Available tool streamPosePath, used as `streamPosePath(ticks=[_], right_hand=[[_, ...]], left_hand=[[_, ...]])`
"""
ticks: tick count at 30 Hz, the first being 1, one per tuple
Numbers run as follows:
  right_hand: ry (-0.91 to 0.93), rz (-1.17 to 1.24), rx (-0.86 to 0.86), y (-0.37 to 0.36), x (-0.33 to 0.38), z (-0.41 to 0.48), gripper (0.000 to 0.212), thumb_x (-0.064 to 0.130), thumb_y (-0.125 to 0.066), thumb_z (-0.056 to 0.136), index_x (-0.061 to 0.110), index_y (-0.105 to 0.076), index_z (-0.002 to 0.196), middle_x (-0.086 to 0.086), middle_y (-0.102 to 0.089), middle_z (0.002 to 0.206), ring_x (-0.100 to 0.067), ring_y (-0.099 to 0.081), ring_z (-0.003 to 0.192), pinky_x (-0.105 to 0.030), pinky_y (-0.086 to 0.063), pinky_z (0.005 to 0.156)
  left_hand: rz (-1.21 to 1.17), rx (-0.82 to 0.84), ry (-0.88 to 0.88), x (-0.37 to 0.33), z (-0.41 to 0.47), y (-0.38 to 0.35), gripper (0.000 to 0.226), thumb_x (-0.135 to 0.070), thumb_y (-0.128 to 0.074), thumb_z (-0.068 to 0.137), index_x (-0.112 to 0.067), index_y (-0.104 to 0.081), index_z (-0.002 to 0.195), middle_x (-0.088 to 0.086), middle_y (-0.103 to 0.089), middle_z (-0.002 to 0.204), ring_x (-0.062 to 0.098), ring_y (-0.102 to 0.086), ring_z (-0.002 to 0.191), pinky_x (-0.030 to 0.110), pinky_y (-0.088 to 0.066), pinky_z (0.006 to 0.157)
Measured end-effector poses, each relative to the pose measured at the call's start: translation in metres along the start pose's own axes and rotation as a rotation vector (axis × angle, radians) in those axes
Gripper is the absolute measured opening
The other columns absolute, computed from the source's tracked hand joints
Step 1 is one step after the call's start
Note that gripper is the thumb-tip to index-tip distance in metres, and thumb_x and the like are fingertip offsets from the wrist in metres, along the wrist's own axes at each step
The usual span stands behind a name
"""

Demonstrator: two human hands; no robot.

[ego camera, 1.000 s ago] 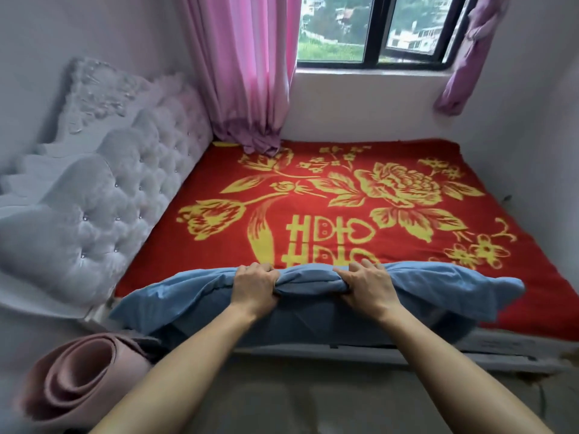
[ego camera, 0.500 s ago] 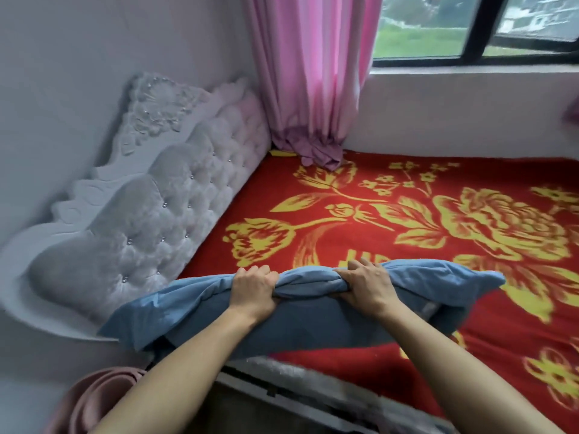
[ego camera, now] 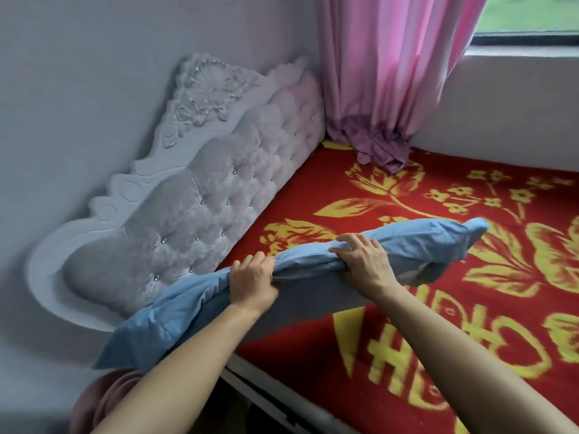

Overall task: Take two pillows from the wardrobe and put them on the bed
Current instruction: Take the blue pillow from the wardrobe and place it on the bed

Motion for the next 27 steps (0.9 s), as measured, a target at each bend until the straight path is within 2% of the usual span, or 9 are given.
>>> streamPosePath(ticks=[2, 6, 9, 13, 17, 19, 21, 23, 27], right_hand=[[-0.003, 0.002, 0.008, -0.01, -0.004, 0.024, 0.043, 0.011, -0.079, 0.062, 0.022, -0.076, 0.104, 0.0, -0.072, 0.105, -0.029, -0.068, 0.097, -0.041, -0.052, 0.085], [-0.029, -0.081, -0.005, -0.026, -0.012, 0.076, 0.039, 0.013, -0.076, 0.065, 0.024, -0.075, 0.102, 0.004, -0.072, 0.099, -0.026, -0.068, 0.094, -0.041, -0.052, 0.088], [-0.072, -0.146, -0.038, -0.039, -0.02, 0.119, 0.037, 0.008, -0.076, 0.07, 0.023, -0.076, 0.104, 0.003, -0.072, 0.099, -0.024, -0.069, 0.097, -0.045, -0.049, 0.098], [-0.055, -0.247, -0.036, -0.062, -0.028, 0.174, 0.03, 0.009, -0.069, 0.081, 0.021, -0.076, 0.108, 0.001, -0.072, 0.102, -0.025, -0.067, 0.105, -0.043, -0.037, 0.106], [-0.054, -0.285, 0.105, -0.077, -0.04, 0.229, 0.026, 0.017, -0.062, 0.087, 0.023, -0.075, 0.108, -0.003, -0.071, 0.101, -0.029, -0.064, 0.103, -0.042, -0.04, 0.105], [-0.069, -0.32, 0.224, -0.076, -0.052, 0.256, 0.03, 0.022, -0.055, 0.09, 0.027, -0.072, 0.114, -0.001, -0.069, 0.109, -0.027, -0.059, 0.109, -0.04, -0.036, 0.105], [-0.044, -0.36, 0.281, -0.07, -0.059, 0.28, 0.034, 0.027, -0.051, 0.089, 0.028, -0.07, 0.118, 0.001, -0.067, 0.114, -0.025, -0.056, 0.113, -0.038, -0.032, 0.106], [-0.009, -0.366, 0.261, -0.06, -0.06, 0.303, 0.034, 0.03, -0.052, 0.084, 0.024, -0.072, 0.112, -0.003, -0.069, 0.109, -0.027, -0.059, 0.109, -0.039, -0.033, 0.105], [0.049, -0.307, 0.133, -0.067, -0.07, 0.333, 0.036, 0.031, -0.044, 0.081, 0.022, -0.074, 0.099, -0.003, -0.07, 0.096, -0.029, -0.061, 0.098, -0.043, -0.035, 0.106]], left_hand=[[-0.052, 0.011, 0.027, 0.011, 0.026, -0.012, 0.033, -0.006, -0.065, 0.053, -0.016, -0.062, 0.084, 0.0, -0.058, 0.08, 0.029, -0.057, 0.076, 0.034, -0.032, 0.062], [-0.183, 0.013, 0.034, 0.031, 0.085, -0.041, 0.027, -0.013, -0.069, 0.056, -0.02, -0.061, 0.081, -0.001, -0.059, 0.079, 0.03, -0.06, 0.074, 0.031, -0.028, 0.059], [-0.35, -0.001, 0.065, 0.05, 0.131, -0.067, 0.021, -0.019, -0.072, 0.06, -0.023, -0.058, 0.075, -0.003, -0.059, 0.075, 0.03, -0.061, 0.069, 0.028, -0.028, 0.054], [-0.522, 0.092, 0.16, 0.076, 0.182, -0.117, 0.022, -0.034, -0.076, 0.068, -0.023, -0.059, 0.078, -0.002, -0.061, 0.078, 0.029, -0.063, 0.072, 0.028, -0.029, 0.053], [-0.705, 0.22, 0.208, 0.079, 0.221, -0.146, 0.024, -0.042, -0.076, 0.071, -0.023, -0.065, 0.081, 0.002, -0.071, 0.079, 0.032, -0.065, 0.078, 0.028, -0.036, 0.055], [-0.77, 0.293, 0.228, 0.075, 0.238, -0.151, 0.027, -0.047, -0.076, 0.07, -0.024, -0.064, 0.076, -0.002, -0.069, 0.07, 0.026, -0.065, 0.071, 0.027, -0.04, 0.052], [-0.829, 0.327, 0.26, 0.074, 0.255, -0.148, 0.033, -0.052, -0.079, 0.067, -0.028, -0.058, 0.064, -0.01, -0.061, 0.057, 0.013, -0.055, 0.056, 0.023, -0.032, 0.048], [-0.893, 0.342, 0.289, 0.075, 0.271, -0.146, 0.036, -0.055, -0.084, 0.062, -0.029, -0.059, 0.061, -0.016, -0.055, 0.053, 0.005, -0.05, 0.051, 0.021, -0.031, 0.046], [-0.992, 0.389, 0.383, 0.083, 0.298, -0.167, 0.043, -0.058, -0.088, 0.049, -0.024, -0.07, 0.07, -0.015, -0.066, 0.059, 0.007, -0.061, 0.057, 0.024, -0.04, 0.05]])
Point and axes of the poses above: each hand's wrist, its own z-axis towards the middle knuckle, its own y-axis out of the back of the hand, x = y × z, the point moved 8 cm from there along z, towards the middle knuckle
